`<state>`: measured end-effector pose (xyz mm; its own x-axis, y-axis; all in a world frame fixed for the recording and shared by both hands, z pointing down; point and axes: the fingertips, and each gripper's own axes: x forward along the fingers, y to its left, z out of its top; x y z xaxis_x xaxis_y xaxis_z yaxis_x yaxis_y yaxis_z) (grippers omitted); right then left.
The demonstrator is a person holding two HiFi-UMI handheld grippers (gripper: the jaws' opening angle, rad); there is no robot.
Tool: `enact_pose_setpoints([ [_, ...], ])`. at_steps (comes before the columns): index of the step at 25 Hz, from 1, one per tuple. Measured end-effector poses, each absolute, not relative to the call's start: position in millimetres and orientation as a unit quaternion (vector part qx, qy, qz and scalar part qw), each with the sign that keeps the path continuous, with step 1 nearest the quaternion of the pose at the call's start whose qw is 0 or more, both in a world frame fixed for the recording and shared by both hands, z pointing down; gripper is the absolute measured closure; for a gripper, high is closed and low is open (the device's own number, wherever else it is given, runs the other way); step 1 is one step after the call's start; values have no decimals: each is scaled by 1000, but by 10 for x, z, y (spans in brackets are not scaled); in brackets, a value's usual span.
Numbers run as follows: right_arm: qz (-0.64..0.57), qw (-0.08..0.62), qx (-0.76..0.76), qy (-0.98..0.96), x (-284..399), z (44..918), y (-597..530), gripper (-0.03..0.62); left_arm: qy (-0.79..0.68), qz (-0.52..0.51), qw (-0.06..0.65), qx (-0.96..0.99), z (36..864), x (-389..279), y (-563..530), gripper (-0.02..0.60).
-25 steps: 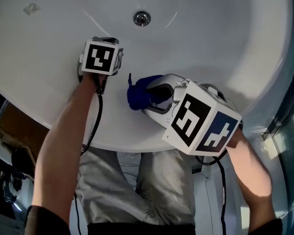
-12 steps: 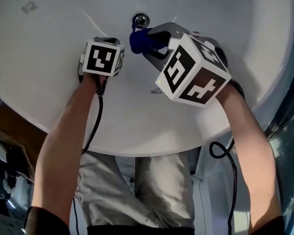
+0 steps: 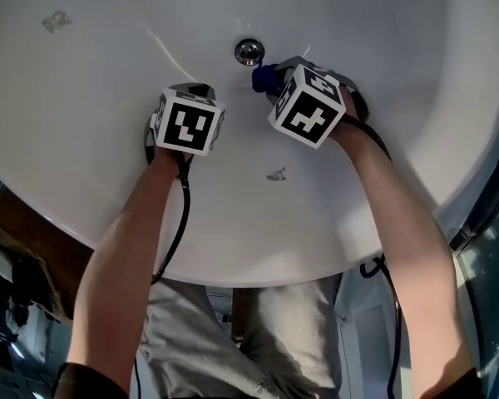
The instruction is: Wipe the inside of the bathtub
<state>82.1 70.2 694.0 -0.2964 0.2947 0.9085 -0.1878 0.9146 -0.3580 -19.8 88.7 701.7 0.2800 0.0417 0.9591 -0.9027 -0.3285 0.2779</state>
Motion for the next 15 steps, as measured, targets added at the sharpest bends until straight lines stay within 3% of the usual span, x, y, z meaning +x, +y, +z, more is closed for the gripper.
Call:
enact_pose_setpoints([
  [15, 216, 682, -73, -695, 1046, 7470, 1128, 467, -345, 493, 496, 627, 7030, -355, 946, 578],
])
